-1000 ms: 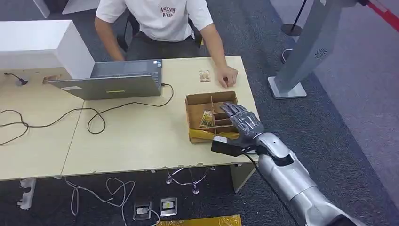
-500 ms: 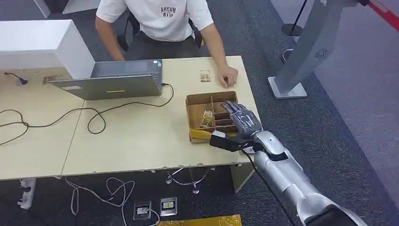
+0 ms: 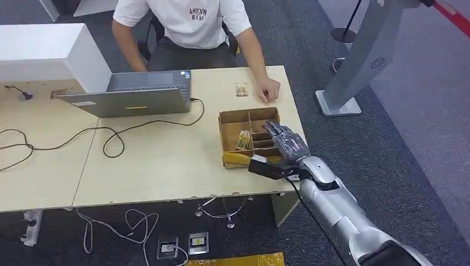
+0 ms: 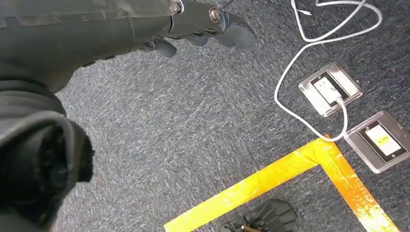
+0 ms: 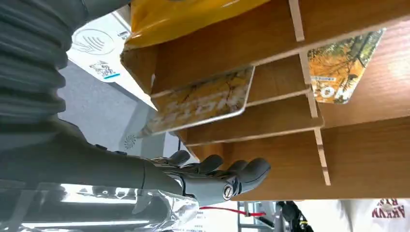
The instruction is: Pass the card to the sensor for recognition and then transmit it.
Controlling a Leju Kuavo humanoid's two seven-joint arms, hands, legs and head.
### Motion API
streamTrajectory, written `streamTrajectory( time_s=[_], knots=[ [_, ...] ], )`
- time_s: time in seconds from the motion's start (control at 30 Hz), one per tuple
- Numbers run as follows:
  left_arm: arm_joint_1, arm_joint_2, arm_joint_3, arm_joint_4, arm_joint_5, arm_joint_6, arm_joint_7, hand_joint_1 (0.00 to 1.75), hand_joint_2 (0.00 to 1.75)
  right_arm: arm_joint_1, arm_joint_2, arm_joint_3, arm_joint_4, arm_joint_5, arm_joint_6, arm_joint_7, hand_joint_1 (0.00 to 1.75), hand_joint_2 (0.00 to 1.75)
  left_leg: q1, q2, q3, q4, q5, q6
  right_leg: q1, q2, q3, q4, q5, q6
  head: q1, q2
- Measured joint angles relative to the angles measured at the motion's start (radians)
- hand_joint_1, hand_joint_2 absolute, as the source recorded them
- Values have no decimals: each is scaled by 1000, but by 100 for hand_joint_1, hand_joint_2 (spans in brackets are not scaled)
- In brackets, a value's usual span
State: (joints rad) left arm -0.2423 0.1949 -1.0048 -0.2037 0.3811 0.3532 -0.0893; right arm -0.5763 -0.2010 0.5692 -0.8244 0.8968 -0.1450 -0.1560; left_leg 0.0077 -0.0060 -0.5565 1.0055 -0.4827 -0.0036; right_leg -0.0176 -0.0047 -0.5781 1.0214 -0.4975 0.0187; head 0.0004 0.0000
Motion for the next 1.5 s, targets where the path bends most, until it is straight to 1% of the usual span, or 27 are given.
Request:
streamTrajectory(
  time_s=[0.13, 0.23, 0.3, 0.47, 1.13, 1.5],
  knots=[
    [0, 0, 0, 0, 0, 0, 0, 0, 0, 0, 0, 0, 8, -3, 0, 0, 0, 175, 0, 0, 0, 0, 0, 0, 0, 0, 0, 0, 0, 0, 0, 0],
    [0, 0, 0, 0, -6, 4, 0, 0, 0, 0, 1, 0, 27, -24, -37, -17, 0, 175, 0, 0, 0, 0, 0, 0, 0, 0, 0, 0, 0, 0, 0, 0],
    [0, 0, 0, 0, -7, 6, 0, 0, 0, 0, 1, -1, 28, -33, -44, -25, 0, 175, 0, 0, 0, 0, 0, 0, 0, 0, 0, 0, 0, 0, 0, 0],
    [-1, 0, 0, 0, -8, 9, 0, 0, 0, 0, 1, -1, 25, -42, -45, -35, 0, 175, 0, 0, 0, 0, 0, 0, 0, 0, 0, 0, 0, 0, 0, 0],
    [-1, -3, 0, 0, -18, 12, 0, 0, 0, 8, 1, -1, -58, -43, 13, -26, 0, 175, 0, 0, 1, 0, 0, 0, 0, 0, 0, 0, 0, 0, 0, 0],
    [-1, -5, 0, 0, -24, 13, 0, 0, 0, 25, -33, -1, -95, -48, 35, -5, 0, 175, 0, 0, 1, 0, 0, 0, 0, 1, 0, 0, 0, 0, 0, 0]
  ],
)
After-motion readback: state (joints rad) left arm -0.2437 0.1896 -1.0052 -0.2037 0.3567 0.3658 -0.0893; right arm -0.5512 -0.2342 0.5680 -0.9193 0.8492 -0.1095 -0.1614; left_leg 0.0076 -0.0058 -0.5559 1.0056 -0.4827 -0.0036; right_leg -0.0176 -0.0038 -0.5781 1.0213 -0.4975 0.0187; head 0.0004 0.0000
